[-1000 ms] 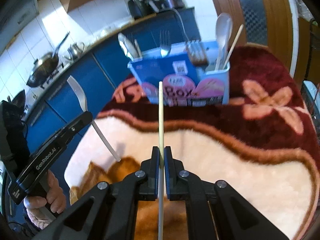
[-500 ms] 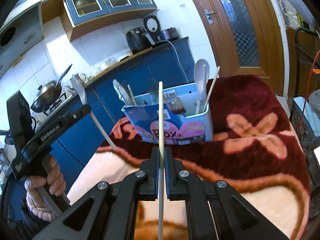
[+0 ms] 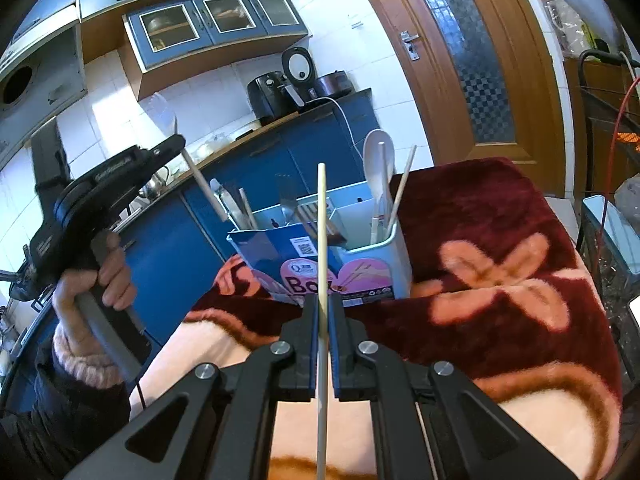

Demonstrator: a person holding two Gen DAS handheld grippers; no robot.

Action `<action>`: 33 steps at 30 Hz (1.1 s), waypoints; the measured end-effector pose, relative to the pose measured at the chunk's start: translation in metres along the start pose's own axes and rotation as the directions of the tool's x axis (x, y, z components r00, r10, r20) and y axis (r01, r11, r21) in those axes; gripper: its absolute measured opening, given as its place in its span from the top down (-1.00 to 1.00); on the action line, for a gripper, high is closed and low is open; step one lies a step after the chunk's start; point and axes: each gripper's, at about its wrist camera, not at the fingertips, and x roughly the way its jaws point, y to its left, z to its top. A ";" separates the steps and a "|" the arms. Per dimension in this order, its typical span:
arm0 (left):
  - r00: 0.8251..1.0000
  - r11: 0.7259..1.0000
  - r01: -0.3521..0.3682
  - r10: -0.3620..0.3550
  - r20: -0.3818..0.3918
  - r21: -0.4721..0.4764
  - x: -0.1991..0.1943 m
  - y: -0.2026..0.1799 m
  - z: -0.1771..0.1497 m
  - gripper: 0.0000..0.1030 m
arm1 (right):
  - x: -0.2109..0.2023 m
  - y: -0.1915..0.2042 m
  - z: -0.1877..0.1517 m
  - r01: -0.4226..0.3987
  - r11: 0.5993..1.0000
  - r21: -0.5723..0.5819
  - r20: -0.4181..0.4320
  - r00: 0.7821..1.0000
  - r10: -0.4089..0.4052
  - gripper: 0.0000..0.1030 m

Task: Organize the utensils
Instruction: 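Lift the fork and wooden chopstick and carry both over the blue holder box, then lower the fork into the box with the left tool while the right tool lowers the chopstick in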

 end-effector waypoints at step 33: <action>0.995 1.000 -0.019 0.016 -0.098 -0.025 0.048 0.016 -0.067 0.87 | 0.052 0.013 0.095 0.114 0.975 -0.192 0.337 0.941 -0.043 0.88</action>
